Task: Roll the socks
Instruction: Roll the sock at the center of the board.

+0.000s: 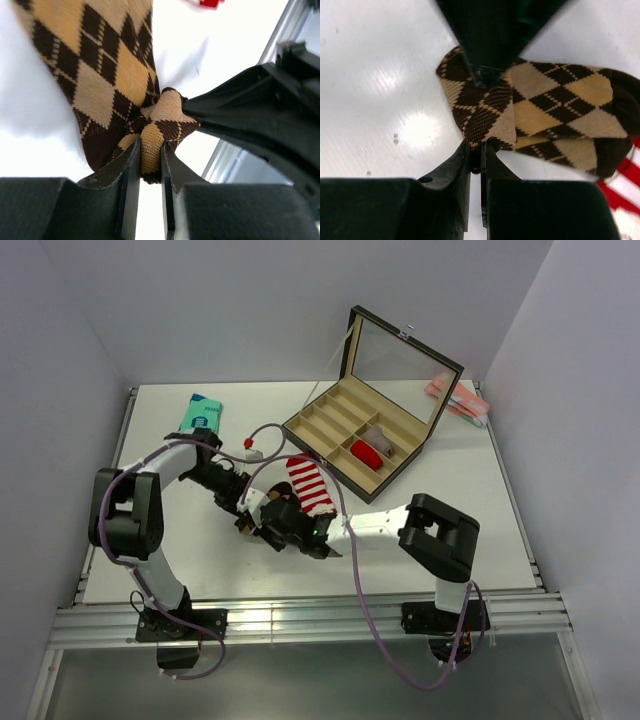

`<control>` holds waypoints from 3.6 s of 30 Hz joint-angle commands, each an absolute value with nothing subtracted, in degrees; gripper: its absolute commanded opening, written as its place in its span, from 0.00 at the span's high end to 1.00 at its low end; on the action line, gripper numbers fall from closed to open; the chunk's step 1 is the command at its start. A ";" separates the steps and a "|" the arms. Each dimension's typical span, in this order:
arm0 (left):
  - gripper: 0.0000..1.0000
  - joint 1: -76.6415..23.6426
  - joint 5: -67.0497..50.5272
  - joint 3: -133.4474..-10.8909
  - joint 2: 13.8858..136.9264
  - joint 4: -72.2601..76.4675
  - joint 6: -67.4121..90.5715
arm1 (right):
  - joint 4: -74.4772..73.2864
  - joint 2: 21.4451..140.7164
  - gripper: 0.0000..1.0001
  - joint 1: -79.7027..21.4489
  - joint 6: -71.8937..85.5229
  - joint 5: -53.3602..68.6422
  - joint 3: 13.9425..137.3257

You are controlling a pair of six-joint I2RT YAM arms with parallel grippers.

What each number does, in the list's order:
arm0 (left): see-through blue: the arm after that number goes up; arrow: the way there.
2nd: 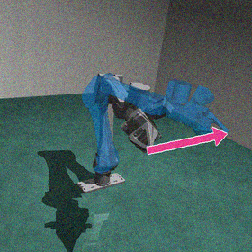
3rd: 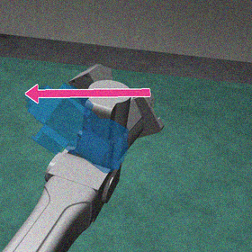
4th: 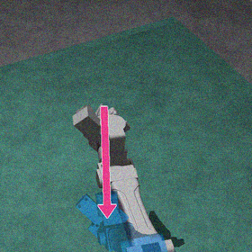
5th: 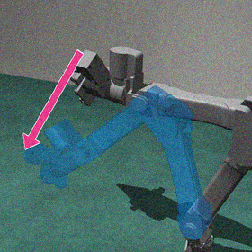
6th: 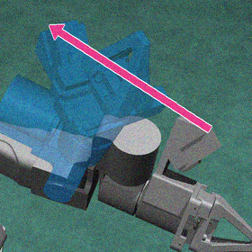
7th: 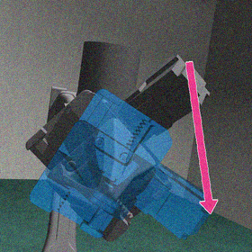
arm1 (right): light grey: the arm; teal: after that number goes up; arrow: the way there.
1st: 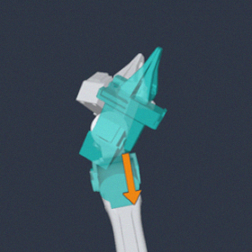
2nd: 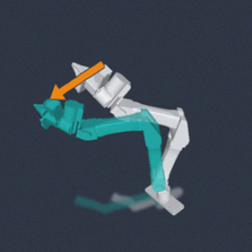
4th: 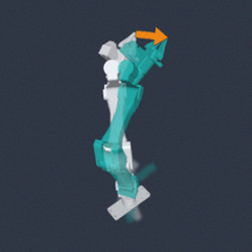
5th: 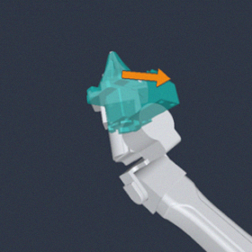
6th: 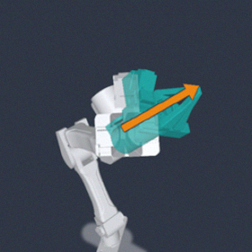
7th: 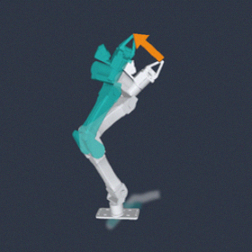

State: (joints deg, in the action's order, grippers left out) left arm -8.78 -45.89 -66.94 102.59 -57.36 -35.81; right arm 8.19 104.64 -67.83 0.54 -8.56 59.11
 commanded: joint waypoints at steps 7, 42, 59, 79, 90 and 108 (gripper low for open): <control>0.85 -5.18 -44.82 -61.26 97.99 -49.56 -41.38 | -0.88 106.78 0.98 -63.72 2.73 7.83 60.73; 1.00 -5.62 -48.25 -57.65 101.07 -59.05 -54.93 | -11.59 115.03 0.65 -58.89 28.12 -14.41 74.96; 1.00 -5.80 -48.52 -61.00 108.54 -61.80 -52.92 | -19.25 124.01 0.69 -55.20 18.38 -13.54 89.30; 1.00 -7.21 -28.13 -61.70 111.71 -41.40 -19.78 | 6.84 107.67 0.57 -55.72 17.40 -16.87 65.84; 1.00 -9.14 -26.02 -63.45 112.24 -42.36 -17.67 | 16.69 94.05 0.52 -59.48 9.68 -6.86 52.22; 1.00 -11.25 -22.76 -70.13 116.89 -48.87 -18.28 | 3.70 109.59 0.45 -73.04 -8.08 -16.78 68.73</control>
